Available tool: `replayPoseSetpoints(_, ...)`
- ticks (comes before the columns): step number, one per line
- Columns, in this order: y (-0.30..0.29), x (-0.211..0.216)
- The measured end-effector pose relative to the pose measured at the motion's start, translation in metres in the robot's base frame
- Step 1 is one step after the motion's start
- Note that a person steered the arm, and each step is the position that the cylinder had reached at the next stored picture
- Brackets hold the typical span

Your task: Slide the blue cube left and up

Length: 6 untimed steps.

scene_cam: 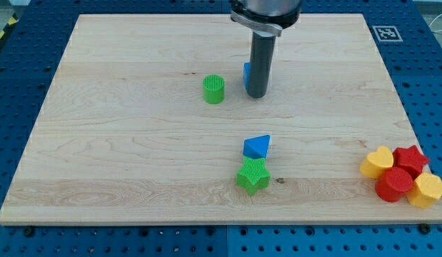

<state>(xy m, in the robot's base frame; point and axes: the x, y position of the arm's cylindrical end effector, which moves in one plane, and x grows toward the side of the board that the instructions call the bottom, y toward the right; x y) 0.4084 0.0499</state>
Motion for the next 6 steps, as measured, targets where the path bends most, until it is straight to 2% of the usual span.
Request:
replayPoseSetpoints(2, -0.029, -0.010)
replayPoseSetpoints(3, -0.012, -0.022)
replayPoseSetpoints(4, 0.034, -0.023)
replayPoseSetpoints(5, 0.060, -0.046)
replayPoseSetpoints(6, 0.054, -0.054)
